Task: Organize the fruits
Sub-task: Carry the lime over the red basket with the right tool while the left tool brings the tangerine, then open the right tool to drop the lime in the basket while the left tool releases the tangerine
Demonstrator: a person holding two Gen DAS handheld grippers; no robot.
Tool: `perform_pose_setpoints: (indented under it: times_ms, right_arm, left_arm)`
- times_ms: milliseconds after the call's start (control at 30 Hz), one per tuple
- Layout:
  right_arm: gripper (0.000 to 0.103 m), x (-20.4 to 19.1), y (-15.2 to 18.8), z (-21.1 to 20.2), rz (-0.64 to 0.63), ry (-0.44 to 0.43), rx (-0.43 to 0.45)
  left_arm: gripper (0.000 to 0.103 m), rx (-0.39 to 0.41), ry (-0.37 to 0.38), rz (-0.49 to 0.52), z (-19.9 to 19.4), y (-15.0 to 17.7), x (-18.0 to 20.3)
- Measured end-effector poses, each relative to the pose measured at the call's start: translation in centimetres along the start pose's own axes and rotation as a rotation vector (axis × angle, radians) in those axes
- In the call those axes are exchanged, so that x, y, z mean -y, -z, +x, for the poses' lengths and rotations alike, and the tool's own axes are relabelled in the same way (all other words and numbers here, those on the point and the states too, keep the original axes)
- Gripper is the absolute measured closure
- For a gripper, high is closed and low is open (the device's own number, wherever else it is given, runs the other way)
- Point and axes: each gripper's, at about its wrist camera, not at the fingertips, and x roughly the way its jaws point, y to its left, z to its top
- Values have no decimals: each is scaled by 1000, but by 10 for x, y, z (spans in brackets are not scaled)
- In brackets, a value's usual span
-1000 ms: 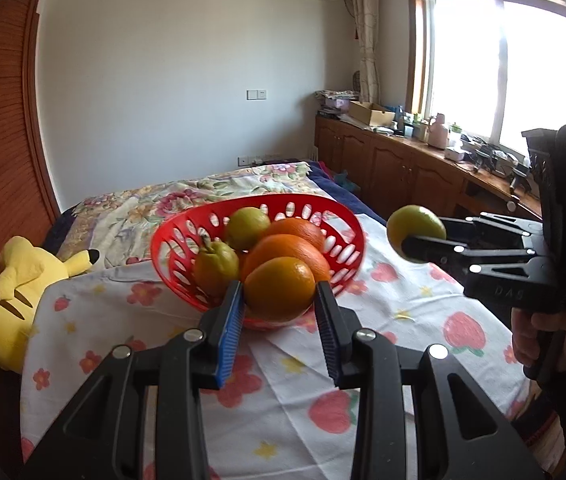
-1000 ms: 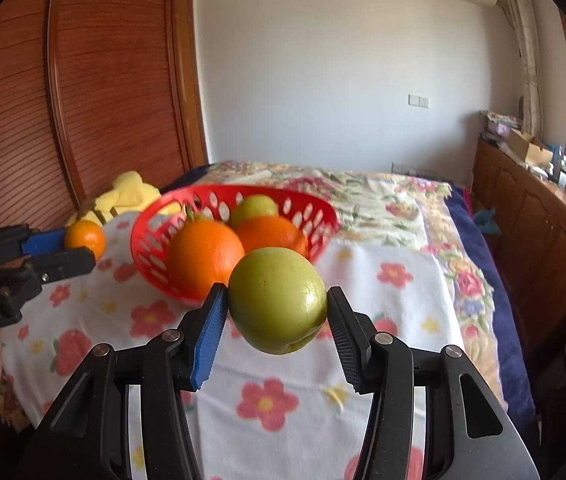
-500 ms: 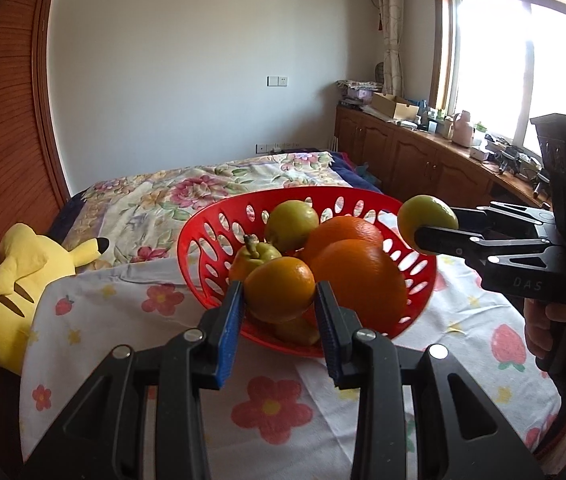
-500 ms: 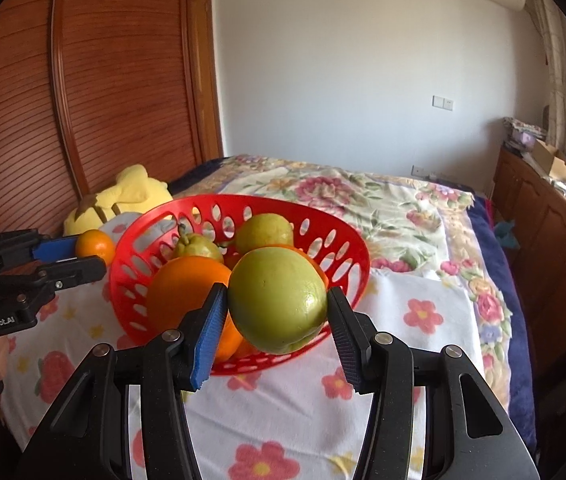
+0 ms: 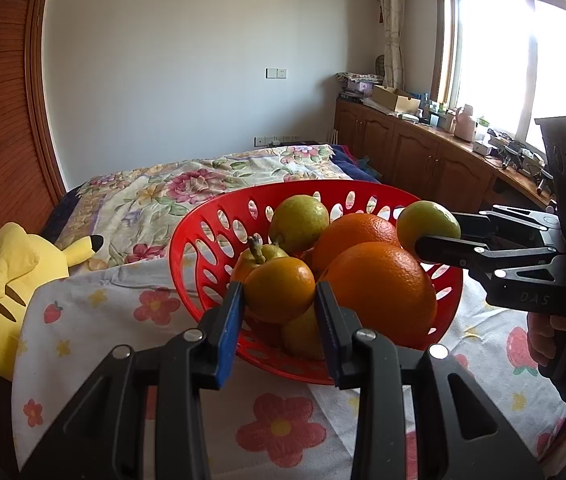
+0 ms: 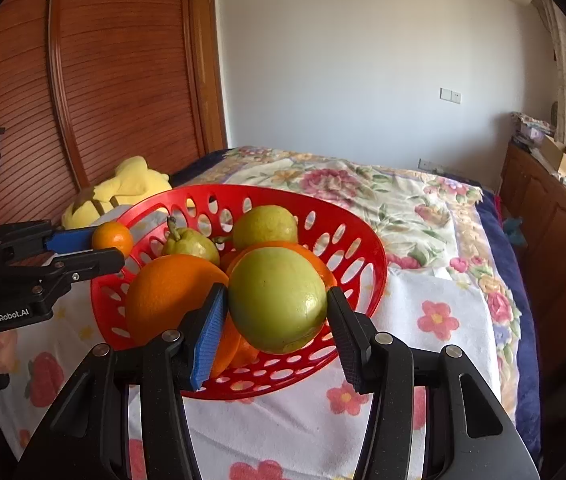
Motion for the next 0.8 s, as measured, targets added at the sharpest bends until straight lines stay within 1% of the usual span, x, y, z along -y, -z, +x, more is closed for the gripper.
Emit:
perform_pose_setpoints:
  times_ms: [167,267,367,467,600,800]
  right_arm:
    - [51,1,2,5,11,-4,-13]
    - [51,1,3,1,14,-4,2]
    - [51,2,0,-2,22,-12,15]
    - [51,4,-1,-5,23,-10,23]
    - [51,9,0,-8,42,-13,34]
    - [50,17,5,-8,50,-13,30]
  left_arm:
    - [69,-9,1,-4,5,0,-1]
    - [69,-6,1,1,6,-4,0]
    - [69,8,4,10,5,-13,0]
    - [69,12,15,23,10,-30,0]
    - [69,-14,30,42,26,-48,1]
    - [69,-62,34,73,48,-57,11]
